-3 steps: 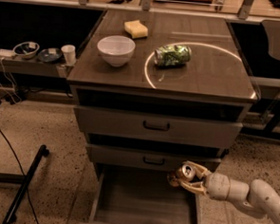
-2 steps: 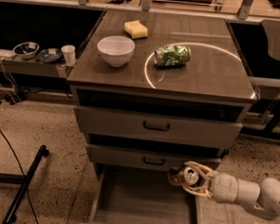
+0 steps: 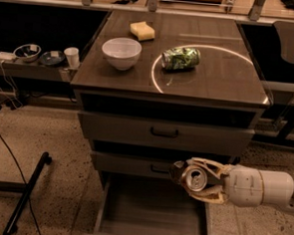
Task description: Pick orange can from bottom drawer and place on counter
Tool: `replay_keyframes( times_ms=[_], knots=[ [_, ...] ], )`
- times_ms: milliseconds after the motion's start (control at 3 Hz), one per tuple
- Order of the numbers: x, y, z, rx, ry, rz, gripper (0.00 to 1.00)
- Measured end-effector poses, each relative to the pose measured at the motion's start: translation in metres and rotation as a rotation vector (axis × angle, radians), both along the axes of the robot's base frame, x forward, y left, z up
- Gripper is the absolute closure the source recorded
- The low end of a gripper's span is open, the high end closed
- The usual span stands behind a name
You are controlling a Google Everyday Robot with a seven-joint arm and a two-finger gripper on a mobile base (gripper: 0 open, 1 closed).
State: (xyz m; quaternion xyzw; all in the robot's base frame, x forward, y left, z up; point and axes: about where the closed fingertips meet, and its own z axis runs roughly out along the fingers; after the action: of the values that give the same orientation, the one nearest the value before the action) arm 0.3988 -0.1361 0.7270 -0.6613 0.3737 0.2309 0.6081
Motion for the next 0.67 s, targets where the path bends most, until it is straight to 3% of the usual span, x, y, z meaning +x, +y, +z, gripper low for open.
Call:
replay_keyframes(
  times_ms=[333, 667],
  knots=[
    [0.021, 0.024, 0.11, -0.043, 0.034, -0.055, 1.0],
    [0.04, 0.016, 0.175, -0.059, 0.125, -0.136, 1.0]
  ],
)
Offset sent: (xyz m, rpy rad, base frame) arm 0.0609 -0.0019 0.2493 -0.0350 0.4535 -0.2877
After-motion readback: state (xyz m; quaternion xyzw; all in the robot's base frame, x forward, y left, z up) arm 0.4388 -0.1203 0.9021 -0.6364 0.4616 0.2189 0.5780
